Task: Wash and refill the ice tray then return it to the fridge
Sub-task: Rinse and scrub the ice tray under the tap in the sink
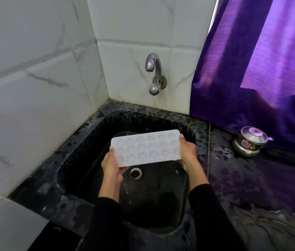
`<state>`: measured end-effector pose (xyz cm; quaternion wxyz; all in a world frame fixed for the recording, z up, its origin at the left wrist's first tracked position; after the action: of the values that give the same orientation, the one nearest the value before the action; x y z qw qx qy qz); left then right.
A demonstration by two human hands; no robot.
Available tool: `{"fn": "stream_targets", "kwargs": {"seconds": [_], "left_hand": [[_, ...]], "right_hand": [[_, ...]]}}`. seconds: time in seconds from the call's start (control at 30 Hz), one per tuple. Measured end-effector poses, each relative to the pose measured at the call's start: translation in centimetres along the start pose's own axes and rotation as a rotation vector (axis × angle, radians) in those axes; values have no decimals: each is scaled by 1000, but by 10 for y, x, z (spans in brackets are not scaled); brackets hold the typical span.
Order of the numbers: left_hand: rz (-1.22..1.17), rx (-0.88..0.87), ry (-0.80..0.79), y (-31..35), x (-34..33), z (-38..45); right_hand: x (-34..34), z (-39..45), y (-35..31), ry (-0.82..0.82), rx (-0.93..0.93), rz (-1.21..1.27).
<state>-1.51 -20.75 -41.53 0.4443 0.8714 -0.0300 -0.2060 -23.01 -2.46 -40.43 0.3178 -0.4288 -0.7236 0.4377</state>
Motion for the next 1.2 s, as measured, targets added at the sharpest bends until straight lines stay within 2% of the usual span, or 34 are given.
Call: {"fn": "stream_targets", "kwargs": {"seconds": [0.17,0.37,0.6,0.73,0.93,1.03,1.2], "left_hand": [[21,22,-20,-3,7,-19],[-120,94,-190,-11,-1,-31],[-123,87,-106,-16,11,-24],[-125,70,-58,-17,16,-18],[-128,29,-35,-9,16,-6],[-133,33,-33,-8,14,-4],[-128,38,-28,-8,9,-3]], "right_hand": [[2,-16,5,-16,-25,53],[0,-30,4,-48,-26,81],[-3,-32,3,-102,-12,-6],[-1,-25,-9,-92,43,-289],[5,-28,-55,56,384,-641],[-10,-27,-70,43,506,-793],[-32,-24,-72,-42,516,-1010]]}}
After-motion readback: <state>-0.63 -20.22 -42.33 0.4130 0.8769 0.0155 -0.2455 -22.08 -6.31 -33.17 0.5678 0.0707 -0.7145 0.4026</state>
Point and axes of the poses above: each hand's wrist, its own z-axis towards the middle knuckle, its own x-axis out of the back of the hand, y = z × x, the point moved 9 cm from there along z, towards the middle knuckle, and after that the axes turned 6 degrees about -y, right-handed, at the moved point
